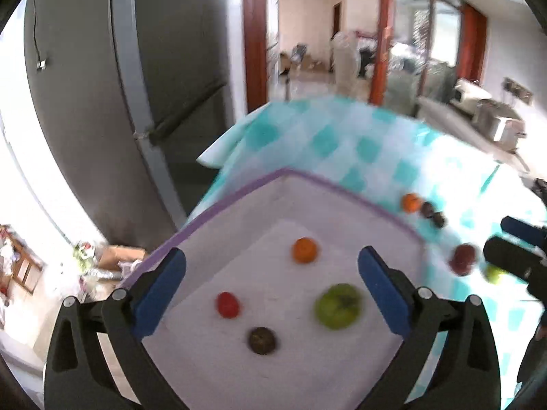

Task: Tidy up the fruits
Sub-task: 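Withdraw both tools from the box toward the remaining fruits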

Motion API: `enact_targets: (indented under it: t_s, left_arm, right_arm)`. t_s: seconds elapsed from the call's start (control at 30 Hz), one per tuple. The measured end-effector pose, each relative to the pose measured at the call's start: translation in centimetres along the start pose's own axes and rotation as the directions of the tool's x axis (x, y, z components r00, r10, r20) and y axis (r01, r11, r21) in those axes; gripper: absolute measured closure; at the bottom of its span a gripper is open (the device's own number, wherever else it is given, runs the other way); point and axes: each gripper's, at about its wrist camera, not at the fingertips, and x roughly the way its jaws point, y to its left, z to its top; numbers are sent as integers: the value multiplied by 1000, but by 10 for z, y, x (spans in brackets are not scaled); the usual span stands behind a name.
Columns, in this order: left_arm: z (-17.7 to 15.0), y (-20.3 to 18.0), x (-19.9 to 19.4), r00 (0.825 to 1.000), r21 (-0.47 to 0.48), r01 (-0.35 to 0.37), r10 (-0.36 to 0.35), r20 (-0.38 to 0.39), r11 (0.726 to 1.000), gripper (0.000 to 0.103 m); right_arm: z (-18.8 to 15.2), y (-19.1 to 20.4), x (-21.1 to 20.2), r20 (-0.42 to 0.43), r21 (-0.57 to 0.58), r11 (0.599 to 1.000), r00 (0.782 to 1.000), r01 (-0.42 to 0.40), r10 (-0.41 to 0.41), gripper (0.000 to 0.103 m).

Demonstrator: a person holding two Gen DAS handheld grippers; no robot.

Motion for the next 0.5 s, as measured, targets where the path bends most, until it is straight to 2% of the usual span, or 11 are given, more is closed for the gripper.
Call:
enact_targets:
  t_s: [0.07, 0.17, 0.27, 0.4, 0.5]
  left_arm:
    - [7, -38, -8, 999, 21, 37, -38, 20, 999, 2]
    - [-6, -90, -30, 991, 93, 129, -131, 18, 987, 2]
    - [-17, -144, -44, 973, 187, 230, -226, -43, 955, 2]
    - [-39, -195, -48, 950, 264, 312, -293, -110, 912, 2]
    - [-57, -218, -40, 933, 305, 357, -323, -156, 883, 2]
  right_arm:
    - [-14, -20, -26, 13, 41, 998, 999, 43, -43, 16]
    - [-47, -52, -63, 15, 81, 991, 994, 106, -108, 16]
    - [-76, -80, -87, 8, 95, 980, 984, 176, -178, 16]
    - [-108, -115, -108, -30, 178, 952, 969, 248, -247, 16]
    - [-132, -141, -120, -75, 259, 922, 958, 287, -277, 16]
